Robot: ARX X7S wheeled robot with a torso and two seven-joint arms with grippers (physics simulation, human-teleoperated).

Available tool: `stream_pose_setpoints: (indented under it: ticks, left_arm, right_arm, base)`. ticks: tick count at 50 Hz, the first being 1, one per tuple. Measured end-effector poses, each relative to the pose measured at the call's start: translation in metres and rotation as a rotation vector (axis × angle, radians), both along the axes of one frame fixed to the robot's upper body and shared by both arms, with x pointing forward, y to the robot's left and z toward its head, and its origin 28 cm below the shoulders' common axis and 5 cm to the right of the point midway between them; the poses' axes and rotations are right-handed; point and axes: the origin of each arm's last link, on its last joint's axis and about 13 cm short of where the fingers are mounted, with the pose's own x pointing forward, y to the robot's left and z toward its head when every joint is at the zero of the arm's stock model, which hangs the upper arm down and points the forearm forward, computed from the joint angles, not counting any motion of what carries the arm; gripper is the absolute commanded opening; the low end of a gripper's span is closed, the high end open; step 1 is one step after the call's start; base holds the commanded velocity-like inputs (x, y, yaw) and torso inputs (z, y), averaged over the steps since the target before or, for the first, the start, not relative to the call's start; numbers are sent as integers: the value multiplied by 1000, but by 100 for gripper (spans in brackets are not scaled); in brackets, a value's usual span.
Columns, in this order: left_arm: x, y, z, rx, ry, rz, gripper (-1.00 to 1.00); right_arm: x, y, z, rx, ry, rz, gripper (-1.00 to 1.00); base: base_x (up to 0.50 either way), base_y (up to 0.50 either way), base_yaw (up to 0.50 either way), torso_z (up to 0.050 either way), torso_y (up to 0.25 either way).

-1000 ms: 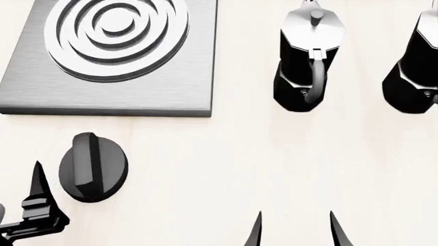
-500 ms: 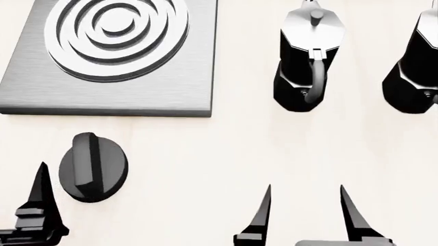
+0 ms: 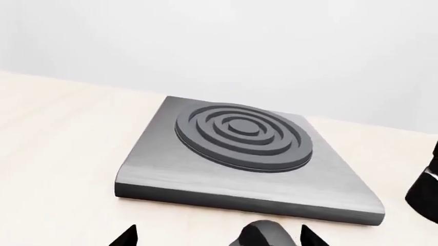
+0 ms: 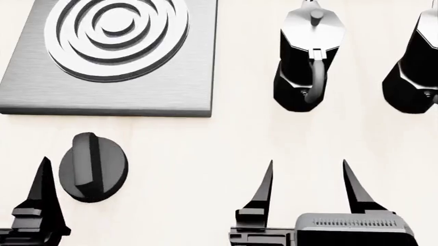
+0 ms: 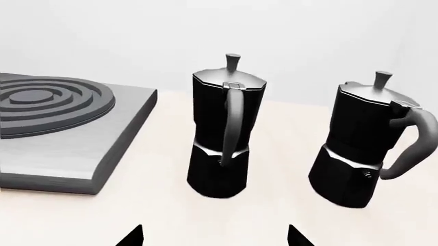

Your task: Turn off the stove.

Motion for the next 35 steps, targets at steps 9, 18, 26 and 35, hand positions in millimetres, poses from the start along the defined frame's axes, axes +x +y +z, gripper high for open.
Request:
stream_pose_setpoints:
  ticks: [9,18,26,35]
  left_arm:
    - [-2,-3,6,-12,-19,-17,100]
    - [-5,-5,14,-22,-39,-32,100]
    - [-8,-6,20,-30,-57,-42,100]
    - [-9,-7,27,-38,-79,-52,100]
  right_arm:
    - [3,-1,6,-4,-17,2,100]
    - [4,-1,13,-10,-36,3,100]
    - [5,-2,20,-17,-53,5,100]
    - [6,-2,28,-23,-74,8,100]
  base:
    - [0,0,0,0,0]
    - [0,0,0,0,0]
    - [0,0,0,0,0]
    - [0,0,0,0,0]
